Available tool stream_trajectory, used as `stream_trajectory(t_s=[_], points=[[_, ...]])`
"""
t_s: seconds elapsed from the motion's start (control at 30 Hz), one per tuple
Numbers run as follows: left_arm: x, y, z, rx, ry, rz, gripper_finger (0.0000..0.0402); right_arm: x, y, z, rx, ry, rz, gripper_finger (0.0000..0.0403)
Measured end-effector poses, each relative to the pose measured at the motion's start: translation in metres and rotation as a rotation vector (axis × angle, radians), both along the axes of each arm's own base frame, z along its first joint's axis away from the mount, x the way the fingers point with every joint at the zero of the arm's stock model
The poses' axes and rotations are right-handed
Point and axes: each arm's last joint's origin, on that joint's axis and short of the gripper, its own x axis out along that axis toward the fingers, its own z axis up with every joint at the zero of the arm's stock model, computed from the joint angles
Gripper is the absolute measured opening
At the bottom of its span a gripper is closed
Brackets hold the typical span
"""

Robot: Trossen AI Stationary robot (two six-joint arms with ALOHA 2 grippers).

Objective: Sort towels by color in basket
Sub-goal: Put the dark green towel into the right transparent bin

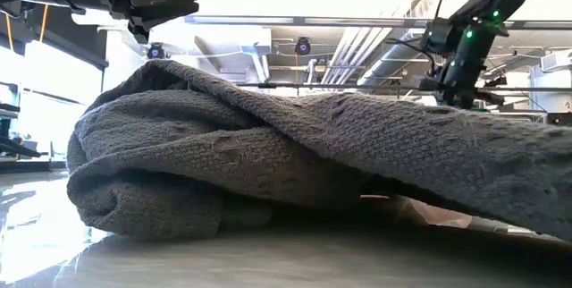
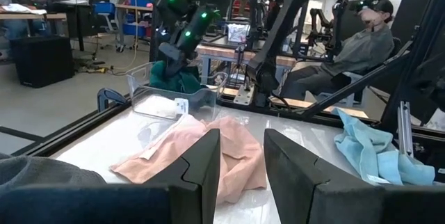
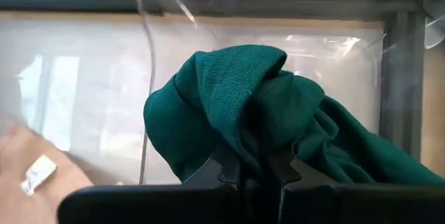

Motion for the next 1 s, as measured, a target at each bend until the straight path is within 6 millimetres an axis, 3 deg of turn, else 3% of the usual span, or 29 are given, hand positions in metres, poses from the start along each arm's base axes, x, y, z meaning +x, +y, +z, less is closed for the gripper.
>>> stream_trajectory(t_s=[0.13, 0.33, 0.53, 0.83, 1.0], points=[[0.0, 0.0, 0.0, 0.0, 0.001, -0.007, 0.0101, 0.003, -0.006, -0.011, 0.048, 0.017, -0.032, 0.0032], [0.0, 0.0, 0.0, 0.001, 0.002, -0.008, 0.0101, 0.006, -0.011, -0.025, 0.099, 0.059, -0.032, 0.0117], [0.0, 0.0, 0.0, 0.0, 0.001, -0.008, 0.0101, 0.003, -0.013, -0.02, 0.066, 0.034, -0.034, 0.0187], [0.0, 0.0, 0.0, 0.0, -0.001, -0.008, 0.0101, -0.003, -0.007, -0.002, 0.023, -0.064, -0.046, 0.0185], [0.0, 0.0, 0.0, 0.0, -0.001, -0.008, 0.0101, 0.0, 0.012, 0.009, 0.006, -0.015, 0.091, 0.0168]])
